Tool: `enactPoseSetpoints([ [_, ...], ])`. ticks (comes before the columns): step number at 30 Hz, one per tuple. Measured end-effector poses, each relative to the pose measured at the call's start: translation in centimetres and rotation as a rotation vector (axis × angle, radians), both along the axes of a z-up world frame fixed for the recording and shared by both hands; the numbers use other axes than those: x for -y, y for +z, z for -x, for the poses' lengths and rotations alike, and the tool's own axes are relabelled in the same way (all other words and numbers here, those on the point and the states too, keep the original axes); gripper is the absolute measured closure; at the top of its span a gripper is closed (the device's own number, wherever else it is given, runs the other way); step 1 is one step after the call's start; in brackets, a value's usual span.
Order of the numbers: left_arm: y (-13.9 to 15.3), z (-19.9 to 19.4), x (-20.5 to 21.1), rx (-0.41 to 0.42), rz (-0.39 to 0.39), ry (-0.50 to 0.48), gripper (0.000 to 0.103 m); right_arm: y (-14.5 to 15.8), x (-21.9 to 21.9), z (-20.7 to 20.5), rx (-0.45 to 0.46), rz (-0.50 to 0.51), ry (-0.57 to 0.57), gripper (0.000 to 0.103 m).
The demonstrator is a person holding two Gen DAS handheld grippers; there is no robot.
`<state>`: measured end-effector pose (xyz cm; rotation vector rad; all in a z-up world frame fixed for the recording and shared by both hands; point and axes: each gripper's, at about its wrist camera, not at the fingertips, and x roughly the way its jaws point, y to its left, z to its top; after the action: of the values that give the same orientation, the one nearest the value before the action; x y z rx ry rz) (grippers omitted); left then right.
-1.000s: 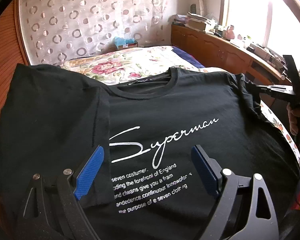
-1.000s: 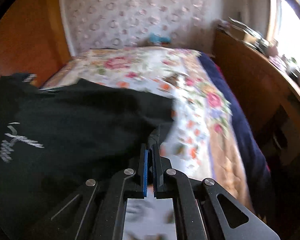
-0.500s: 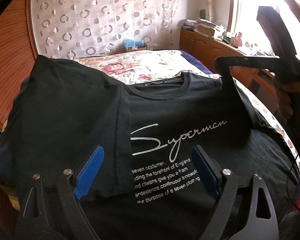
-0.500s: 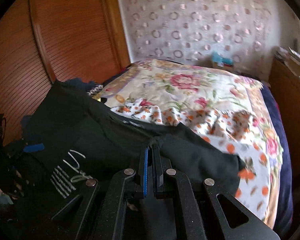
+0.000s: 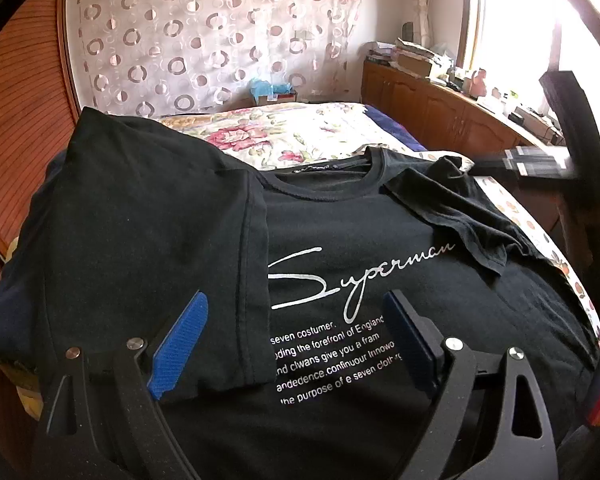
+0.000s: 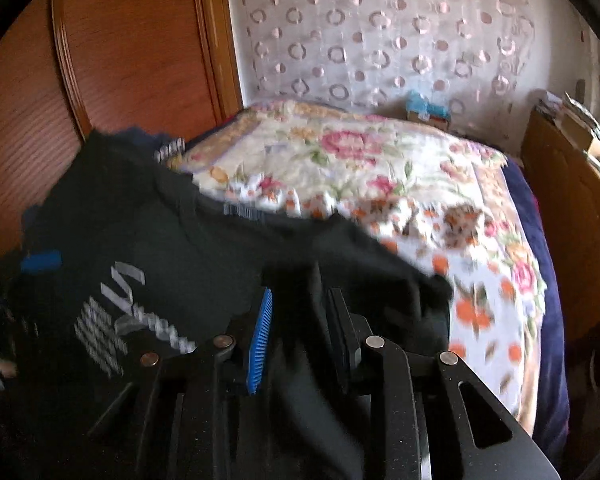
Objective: Fold small clothes
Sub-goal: 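Fold the grasped side over toward the printed chest with the right gripper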
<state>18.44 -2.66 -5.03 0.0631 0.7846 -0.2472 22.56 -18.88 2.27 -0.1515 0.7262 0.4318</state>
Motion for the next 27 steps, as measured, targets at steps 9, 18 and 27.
enactPoseSetpoints([
  [9, 0.6, 0.3, 0.0, 0.016, 0.004, -0.007, 0.014, -4.1, -1.1, 5.7, -0.092, 0.010, 0.027, 0.074],
  [18, 0.6, 1.0, 0.2, 0.017, 0.006, -0.013, 0.014, -5.6, -1.3, 6.5, -0.100, 0.068, 0.025, 0.074],
  [27, 1.2, 1.7, -0.7, 0.039, 0.012, 0.011, 0.014, -5.0, -1.3, 7.2, -0.082, 0.057, 0.039, 0.095],
])
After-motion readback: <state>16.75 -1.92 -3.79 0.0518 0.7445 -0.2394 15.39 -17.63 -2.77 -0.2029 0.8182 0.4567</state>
